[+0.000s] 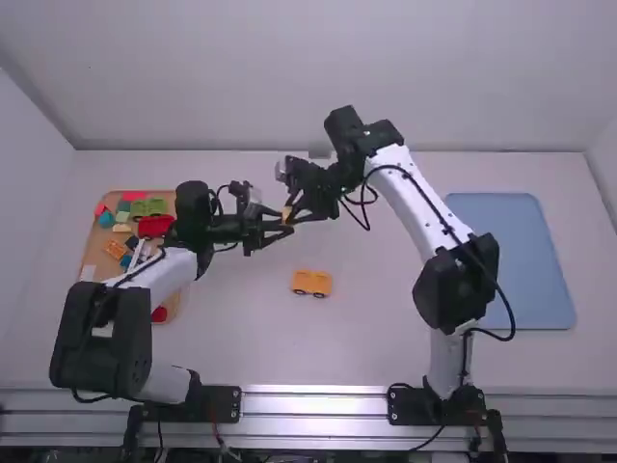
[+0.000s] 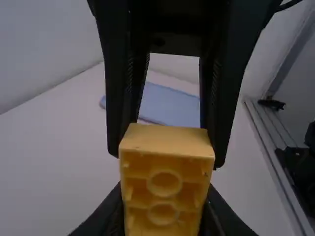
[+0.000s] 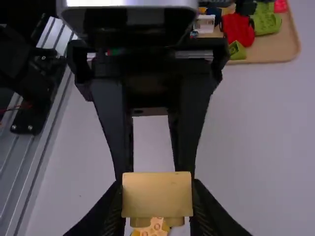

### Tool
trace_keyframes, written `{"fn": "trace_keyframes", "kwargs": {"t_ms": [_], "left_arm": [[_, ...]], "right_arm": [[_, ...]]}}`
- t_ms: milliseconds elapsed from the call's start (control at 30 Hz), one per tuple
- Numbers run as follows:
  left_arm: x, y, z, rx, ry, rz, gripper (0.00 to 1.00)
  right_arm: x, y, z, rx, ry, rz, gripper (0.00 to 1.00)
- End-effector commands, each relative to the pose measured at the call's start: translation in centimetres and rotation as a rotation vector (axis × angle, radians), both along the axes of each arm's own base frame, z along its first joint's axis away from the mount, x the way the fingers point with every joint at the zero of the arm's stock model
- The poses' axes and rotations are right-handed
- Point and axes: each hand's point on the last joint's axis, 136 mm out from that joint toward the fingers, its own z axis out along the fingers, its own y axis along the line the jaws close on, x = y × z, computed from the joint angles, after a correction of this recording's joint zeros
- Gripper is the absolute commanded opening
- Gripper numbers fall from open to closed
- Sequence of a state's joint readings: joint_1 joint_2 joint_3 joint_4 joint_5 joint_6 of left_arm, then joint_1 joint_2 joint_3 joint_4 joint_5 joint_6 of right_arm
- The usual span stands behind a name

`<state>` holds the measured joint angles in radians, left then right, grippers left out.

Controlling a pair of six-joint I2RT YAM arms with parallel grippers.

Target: Assemble lego blocks to make yellow taxi

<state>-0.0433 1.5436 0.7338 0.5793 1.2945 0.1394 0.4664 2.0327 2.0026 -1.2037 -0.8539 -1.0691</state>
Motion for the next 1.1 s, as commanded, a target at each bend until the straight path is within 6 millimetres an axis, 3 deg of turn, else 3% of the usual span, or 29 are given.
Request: {"fn": "trace_keyframes", "kwargs": {"t_ms": [0,33,100,133,200,367,767,1067], "left_arm": [[0.1,-0.1,0.4,-0.004,0.002,0.000,0.04],[0.1,-0.1,0.5,-0.006,-0.003,-0.002,0.02],[-0.2,-0.2,0.9,-0.015,-0.021,-0.022,0.02],[-0.2,-0.2,1.4,-0.026,-0.034,-0.030,0.02],[0.2,-0.2,2.5,-0.047,-0.042,-0.015,0.02],[0.3,-0.2,5.2,-0.086,-0.133,-0.016,0.02],[2.0,0.9,7.8,-0.137,-0.189,0.101,0.02],[2.2,0.8,10.1,-0.151,-0.230,0.086,0.02]], "right_arm": [[0.4,0.1,0.6,0.012,-0.028,0.006,0.17],[0.4,0.3,0.7,0.023,-0.031,0.008,0.23],[0.6,0.5,0.9,0.039,-0.035,0.008,0.25],[0.8,0.7,1.3,0.061,-0.040,0.007,0.34],[1.1,0.8,2.1,0.105,-0.043,0.009,0.43],[1.1,1.1,4.8,0.214,-0.050,0.030,0.53],[1.5,0.8,9.5,0.401,-0.066,0.058,0.50],[1.3,1.3,9.7,0.417,-0.077,0.074,0.50]]}}
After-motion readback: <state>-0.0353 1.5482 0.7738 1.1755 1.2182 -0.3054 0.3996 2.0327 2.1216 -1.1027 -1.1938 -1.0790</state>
